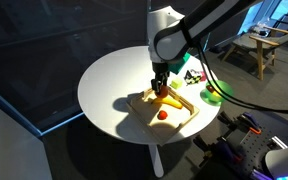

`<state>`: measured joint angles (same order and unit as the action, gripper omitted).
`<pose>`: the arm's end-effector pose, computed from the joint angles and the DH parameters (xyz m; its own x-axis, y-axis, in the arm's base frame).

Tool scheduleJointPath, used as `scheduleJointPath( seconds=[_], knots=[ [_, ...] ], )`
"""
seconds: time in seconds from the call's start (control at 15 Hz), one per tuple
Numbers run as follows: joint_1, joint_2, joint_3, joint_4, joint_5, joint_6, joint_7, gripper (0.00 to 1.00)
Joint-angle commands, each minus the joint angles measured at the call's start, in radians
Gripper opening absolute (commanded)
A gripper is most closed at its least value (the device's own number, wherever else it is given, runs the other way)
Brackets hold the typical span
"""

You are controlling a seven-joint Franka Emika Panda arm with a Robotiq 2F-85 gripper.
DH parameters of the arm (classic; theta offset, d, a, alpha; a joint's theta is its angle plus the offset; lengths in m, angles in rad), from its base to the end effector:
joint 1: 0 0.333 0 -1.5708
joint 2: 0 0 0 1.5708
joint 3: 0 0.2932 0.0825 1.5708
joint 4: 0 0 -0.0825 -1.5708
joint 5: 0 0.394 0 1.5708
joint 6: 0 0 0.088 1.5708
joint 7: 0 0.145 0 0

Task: Take the orange out of the bowl and place it on the tray

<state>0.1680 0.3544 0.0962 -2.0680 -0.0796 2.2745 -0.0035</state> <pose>0.5478 0.1455 0.1818 0.9395 0.3101 -0.1455 0.3159 -0.9486 0.0187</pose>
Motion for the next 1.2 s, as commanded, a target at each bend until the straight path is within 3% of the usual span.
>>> scheduleJointPath(
  seconds=[0.0,1.13],
  knots=[
    [0.021,0.049,0.005,0.034,-0.028,0.034,0.038,0.47],
    [0.047,0.179,0.001,0.065,-0.028,0.183,0.037,0.47]
  ],
)
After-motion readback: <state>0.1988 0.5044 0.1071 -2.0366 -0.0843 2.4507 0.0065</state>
